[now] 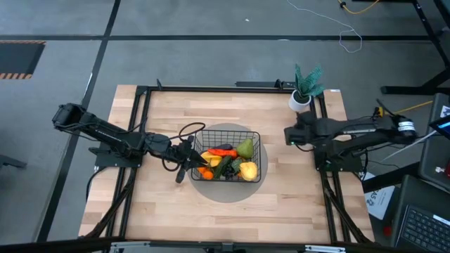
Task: Build produce basket
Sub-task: Put the pomegranate into the black wire basket
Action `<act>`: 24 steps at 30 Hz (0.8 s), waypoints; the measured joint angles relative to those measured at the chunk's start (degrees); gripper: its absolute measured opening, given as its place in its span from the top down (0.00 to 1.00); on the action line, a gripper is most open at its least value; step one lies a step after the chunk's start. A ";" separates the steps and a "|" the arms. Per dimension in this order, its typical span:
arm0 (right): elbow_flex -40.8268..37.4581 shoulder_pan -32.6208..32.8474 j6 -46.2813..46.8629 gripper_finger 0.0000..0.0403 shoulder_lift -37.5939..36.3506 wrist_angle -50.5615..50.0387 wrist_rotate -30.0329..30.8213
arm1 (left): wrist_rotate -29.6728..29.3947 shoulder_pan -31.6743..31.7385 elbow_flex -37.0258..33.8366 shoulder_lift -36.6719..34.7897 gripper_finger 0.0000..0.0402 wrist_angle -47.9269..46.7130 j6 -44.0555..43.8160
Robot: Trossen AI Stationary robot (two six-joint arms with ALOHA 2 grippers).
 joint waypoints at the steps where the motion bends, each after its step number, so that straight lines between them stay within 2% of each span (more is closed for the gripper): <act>1: 0.00 -0.89 -1.47 0.69 1.17 -0.02 -0.20 | 0.00 -0.01 0.00 0.00 0.88 0.00 0.00; 7: 0.00 -5.67 -3.01 0.69 7.97 0.02 2.06 | 0.00 -0.01 0.00 0.00 0.88 0.00 0.00; 12: 0.00 -7.67 -7.00 0.69 12.54 0.05 1.57 | 0.00 0.00 0.00 0.00 0.88 0.00 0.00; 18: 0.31 -7.89 -6.81 0.69 14.95 2.00 -4.67 | 0.00 -0.02 0.00 0.00 0.88 0.00 0.00; 24: 2.21 -4.26 -7.38 0.69 15.13 6.41 -8.03 | 0.00 -0.02 0.00 -0.02 0.88 0.00 0.00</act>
